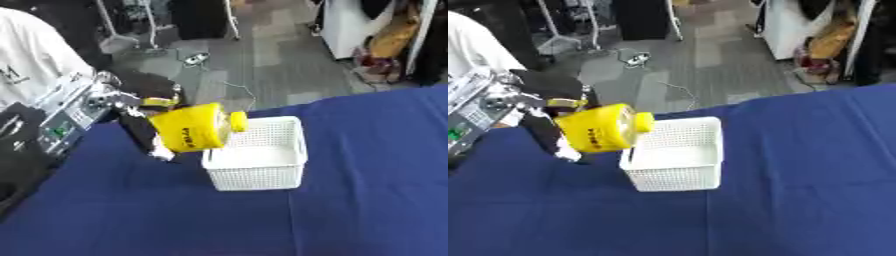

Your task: Pick up objects on the table and place them in the box.

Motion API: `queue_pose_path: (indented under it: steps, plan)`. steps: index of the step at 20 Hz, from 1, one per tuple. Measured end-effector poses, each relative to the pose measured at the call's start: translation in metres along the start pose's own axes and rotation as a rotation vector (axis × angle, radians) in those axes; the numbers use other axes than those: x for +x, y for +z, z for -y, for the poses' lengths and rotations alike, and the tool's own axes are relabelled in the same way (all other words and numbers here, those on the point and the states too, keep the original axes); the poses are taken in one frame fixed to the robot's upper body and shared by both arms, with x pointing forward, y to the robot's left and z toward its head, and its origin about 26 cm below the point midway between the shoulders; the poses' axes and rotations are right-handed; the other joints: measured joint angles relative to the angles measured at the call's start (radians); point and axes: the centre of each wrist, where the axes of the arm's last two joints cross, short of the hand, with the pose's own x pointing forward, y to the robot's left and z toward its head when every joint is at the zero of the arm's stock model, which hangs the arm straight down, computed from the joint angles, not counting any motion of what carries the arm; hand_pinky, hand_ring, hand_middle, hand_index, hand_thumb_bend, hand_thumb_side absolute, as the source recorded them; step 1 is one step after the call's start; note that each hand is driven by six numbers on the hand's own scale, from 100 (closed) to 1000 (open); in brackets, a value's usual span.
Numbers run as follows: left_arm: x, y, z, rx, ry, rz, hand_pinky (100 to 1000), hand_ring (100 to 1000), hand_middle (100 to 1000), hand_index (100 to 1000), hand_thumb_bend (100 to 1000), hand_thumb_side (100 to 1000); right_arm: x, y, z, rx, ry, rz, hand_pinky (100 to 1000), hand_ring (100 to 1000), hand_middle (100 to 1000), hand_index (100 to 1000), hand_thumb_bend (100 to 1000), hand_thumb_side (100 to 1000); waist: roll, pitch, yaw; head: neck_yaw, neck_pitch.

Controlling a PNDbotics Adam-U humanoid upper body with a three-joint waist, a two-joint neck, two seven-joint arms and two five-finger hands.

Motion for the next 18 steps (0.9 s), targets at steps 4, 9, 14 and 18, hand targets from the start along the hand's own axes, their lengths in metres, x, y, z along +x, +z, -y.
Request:
queue_pose_path:
  steps: [4, 9, 14, 18]
  plan:
    - [0.002, -0.005, -0.002, 0.118, -0.051, 0.045, 100, 100, 100, 110, 100, 557, 0.0, -0.001, 0.0, 0.001, -0.005, 0.003, 370, 432, 590, 785, 100, 1000, 0.0, 0.003, -0.007, 0.008, -0.001]
    - [0.002, -0.009, 0.003, 0.215, -0.088, 0.077, 100, 100, 100, 110, 100, 559, -0.001, -0.004, -0.001, 0.002, -0.011, 0.012, 370, 433, 590, 786, 100, 1000, 0.0, 0.009, -0.016, 0.014, -0.009]
    - [-0.001, -0.011, 0.008, 0.247, -0.11, 0.078, 100, 100, 100, 111, 100, 559, -0.002, -0.007, -0.003, 0.0, -0.019, 0.024, 371, 433, 591, 785, 100, 1000, 0.0, 0.019, -0.027, 0.026, -0.019]
    - [-0.003, -0.012, 0.011, 0.243, -0.11, 0.064, 100, 100, 100, 115, 100, 562, -0.003, -0.01, -0.004, 0.0, -0.026, 0.033, 371, 434, 591, 783, 100, 1000, 0.001, 0.022, -0.036, 0.031, -0.026]
